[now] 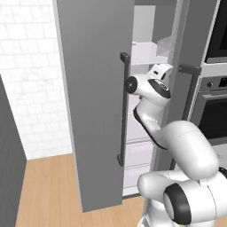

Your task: Take the strawberry from the fridge and place it on top of the pancake, located on the dining counter.

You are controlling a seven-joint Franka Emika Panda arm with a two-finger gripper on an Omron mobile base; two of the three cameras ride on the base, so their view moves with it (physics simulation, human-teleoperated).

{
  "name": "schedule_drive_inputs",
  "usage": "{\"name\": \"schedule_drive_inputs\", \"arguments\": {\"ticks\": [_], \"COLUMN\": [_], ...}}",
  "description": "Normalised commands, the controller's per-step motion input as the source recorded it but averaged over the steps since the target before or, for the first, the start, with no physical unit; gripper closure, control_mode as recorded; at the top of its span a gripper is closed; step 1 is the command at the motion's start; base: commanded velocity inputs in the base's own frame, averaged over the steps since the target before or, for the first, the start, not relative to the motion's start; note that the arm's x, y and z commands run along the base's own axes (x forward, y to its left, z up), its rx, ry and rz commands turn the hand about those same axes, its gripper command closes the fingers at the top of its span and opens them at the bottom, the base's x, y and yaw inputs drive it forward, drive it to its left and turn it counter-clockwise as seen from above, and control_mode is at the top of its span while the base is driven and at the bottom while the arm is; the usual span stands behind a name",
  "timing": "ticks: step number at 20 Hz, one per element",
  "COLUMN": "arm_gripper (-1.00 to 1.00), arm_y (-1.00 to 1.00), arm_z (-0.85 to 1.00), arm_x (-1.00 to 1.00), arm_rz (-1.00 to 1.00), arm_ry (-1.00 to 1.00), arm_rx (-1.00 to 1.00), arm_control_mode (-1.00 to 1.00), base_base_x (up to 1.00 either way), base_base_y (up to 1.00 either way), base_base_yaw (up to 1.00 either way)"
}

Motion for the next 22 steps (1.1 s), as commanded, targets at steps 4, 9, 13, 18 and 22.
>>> {"name": "schedule_drive_inputs", "arguments": {"ticks": [4,9,13,18,22], "arm_gripper": [-1.00,-1.00,-1.00,-1.00,-1.00], "arm_y": [-0.43,-0.70,-0.95,-1.00,-0.97], "arm_z": [0.00,0.00,0.00,0.00,0.00], "arm_x": [0.00,-0.06,-0.35,-0.48,-0.42], "arm_rz": [-0.10,-0.10,-0.13,-0.15,-0.16], "arm_ry": [0.03,0.02,0.00,0.00,0.00], "arm_rx": [-0.06,-0.03,0.00,0.00,0.00], "arm_control_mode": [-1.00,-1.00,-1.00,-1.00,-1.00], "base_base_x": [0.00,0.00,0.00,0.00,0.00], "base_base_y": [0.00,0.00,0.00,0.00,0.00], "base_base_yaw": [0.00,0.00,0.00,0.00,0.00]}}
